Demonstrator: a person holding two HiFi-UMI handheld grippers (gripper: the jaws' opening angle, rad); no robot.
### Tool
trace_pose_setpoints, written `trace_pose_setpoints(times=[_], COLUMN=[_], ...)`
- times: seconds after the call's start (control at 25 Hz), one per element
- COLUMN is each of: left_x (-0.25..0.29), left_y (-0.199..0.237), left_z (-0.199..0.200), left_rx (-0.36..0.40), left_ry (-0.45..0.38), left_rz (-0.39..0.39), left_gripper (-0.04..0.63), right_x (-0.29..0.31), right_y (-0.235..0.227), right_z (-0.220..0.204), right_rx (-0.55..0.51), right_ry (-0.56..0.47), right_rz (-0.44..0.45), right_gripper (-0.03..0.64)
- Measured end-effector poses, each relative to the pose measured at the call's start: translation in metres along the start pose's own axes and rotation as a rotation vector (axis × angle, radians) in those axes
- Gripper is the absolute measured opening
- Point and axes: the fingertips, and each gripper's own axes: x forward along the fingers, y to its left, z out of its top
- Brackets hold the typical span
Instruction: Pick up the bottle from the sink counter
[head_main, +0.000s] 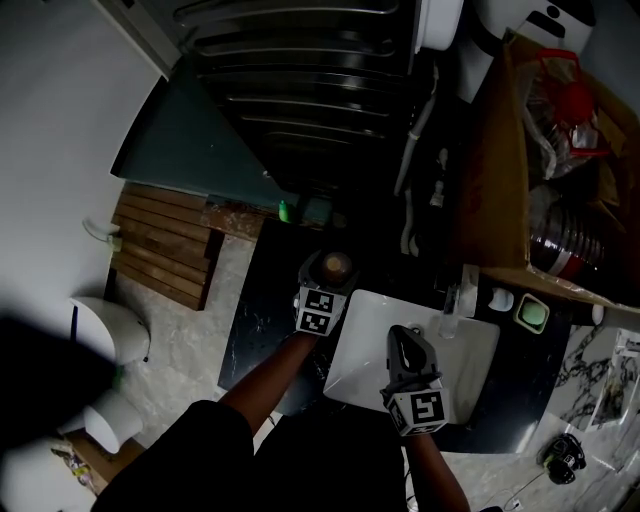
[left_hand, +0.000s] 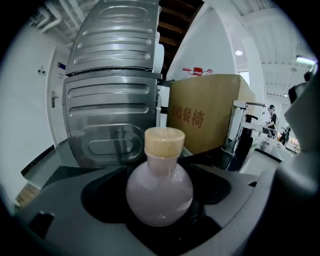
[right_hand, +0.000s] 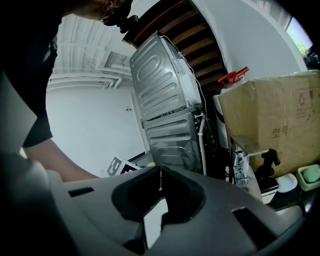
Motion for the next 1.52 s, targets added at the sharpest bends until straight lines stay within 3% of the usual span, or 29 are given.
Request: trace_pose_setpoints(times=[0.52, 1.04, 1.52], left_x=[0.004, -0.009, -0.037], left_y=[0.001, -0.004, -0.003], left_z=[-0.006, -0.005, 0.007], left_rx=[0.013, 0.032, -0.013], left_ry=[0.036, -0.012, -0.053], left_rz=[0.012, 0.000, 0.015], left_gripper=[0.373, 0.374, 0.375], right_x=[0.001, -0.007, -0.004], right_y=[-0.012, -0.029, -0.019], right_z=[-0.002, 0.003, 0.006], right_rx=[0.029, 0.026, 0.051], right_ry=[-0.014, -0.033, -0.042], right_rz=[-0.024, -0.054, -0.079], right_gripper=[0.038, 0.038, 0.039])
